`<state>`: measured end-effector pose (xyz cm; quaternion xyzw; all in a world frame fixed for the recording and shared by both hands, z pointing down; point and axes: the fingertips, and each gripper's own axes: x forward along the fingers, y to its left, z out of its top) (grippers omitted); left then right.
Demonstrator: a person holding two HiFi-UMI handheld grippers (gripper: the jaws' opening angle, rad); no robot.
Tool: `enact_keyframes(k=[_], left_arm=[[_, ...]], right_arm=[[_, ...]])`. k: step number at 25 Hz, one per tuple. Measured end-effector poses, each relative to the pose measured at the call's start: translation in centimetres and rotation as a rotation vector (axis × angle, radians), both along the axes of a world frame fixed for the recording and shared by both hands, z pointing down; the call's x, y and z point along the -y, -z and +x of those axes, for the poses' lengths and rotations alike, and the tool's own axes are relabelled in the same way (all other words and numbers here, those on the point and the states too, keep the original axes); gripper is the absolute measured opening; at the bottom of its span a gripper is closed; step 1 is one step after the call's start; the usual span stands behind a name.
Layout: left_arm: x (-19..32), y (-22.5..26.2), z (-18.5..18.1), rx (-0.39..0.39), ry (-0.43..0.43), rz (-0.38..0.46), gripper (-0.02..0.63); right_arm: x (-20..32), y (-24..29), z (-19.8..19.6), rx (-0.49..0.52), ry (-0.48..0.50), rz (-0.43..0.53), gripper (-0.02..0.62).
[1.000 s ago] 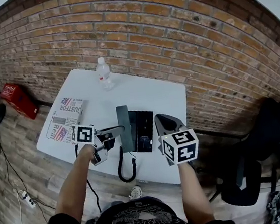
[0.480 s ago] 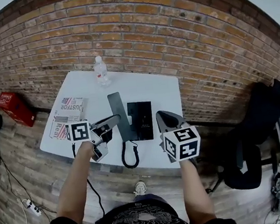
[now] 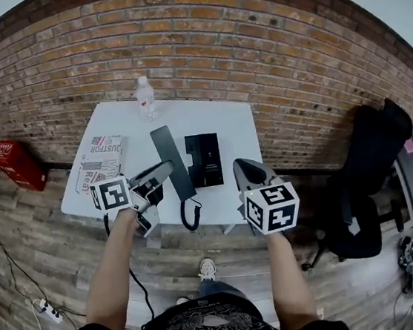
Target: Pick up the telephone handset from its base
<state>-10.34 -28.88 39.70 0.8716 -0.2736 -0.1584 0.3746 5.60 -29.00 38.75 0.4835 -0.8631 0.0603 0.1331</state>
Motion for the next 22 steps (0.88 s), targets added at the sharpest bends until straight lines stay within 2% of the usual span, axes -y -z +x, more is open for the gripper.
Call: enact_keyframes(k=[10,19,22], left_arm=[[-5.5,0.9,-2.6,0.054,0.134,0.016,0.074],[-8.9,1.8,-2.5,0.079,0.165,0.050,0.074],[-9.5,1.3,-2.5,0.110,0.173,0.056,0.074]], right_arm=[[-6.5,1.0,0.2,0.014,-0.026,0.028,-0.002],[-10.1,0.9,0.8,0.012,-0.060,0.047,-0.002],[-10.8,0.9,1.0,0.012,-0.065,0.053,-0.002]])
